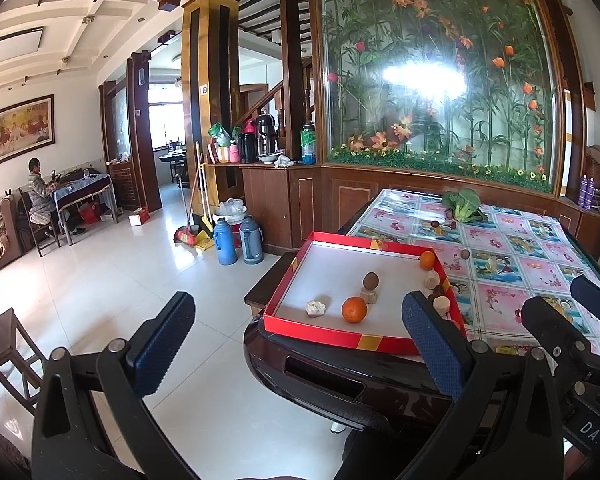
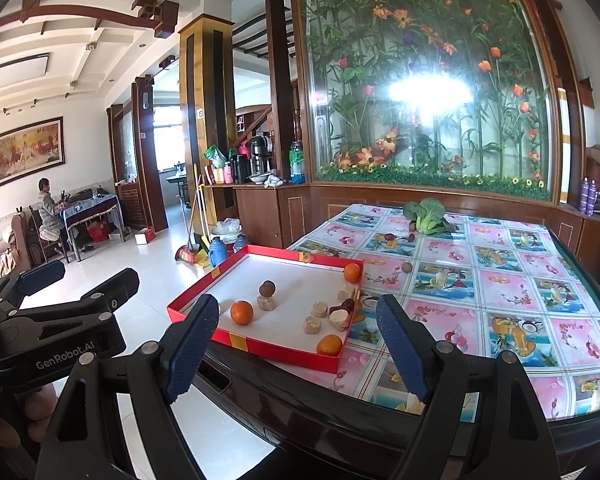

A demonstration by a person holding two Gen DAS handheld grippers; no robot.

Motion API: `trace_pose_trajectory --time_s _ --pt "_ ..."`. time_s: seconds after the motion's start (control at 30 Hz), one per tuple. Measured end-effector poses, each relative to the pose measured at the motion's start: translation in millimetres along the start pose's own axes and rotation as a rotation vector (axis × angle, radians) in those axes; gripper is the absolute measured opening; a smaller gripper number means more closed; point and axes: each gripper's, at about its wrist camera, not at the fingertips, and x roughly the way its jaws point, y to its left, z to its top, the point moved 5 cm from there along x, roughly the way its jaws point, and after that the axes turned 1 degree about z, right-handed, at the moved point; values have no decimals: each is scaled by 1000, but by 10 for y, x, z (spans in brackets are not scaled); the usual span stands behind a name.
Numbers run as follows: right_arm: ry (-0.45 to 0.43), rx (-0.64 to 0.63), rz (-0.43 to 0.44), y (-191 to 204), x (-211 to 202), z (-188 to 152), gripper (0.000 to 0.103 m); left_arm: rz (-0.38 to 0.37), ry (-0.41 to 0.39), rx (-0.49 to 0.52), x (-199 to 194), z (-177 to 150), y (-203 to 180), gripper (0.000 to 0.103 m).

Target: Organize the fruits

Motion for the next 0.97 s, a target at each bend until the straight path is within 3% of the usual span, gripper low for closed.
trace_pose_trajectory --time_s 0.97 --pt "29 42 26 -52 343 218 81 9 27 14 267 42 55 103"
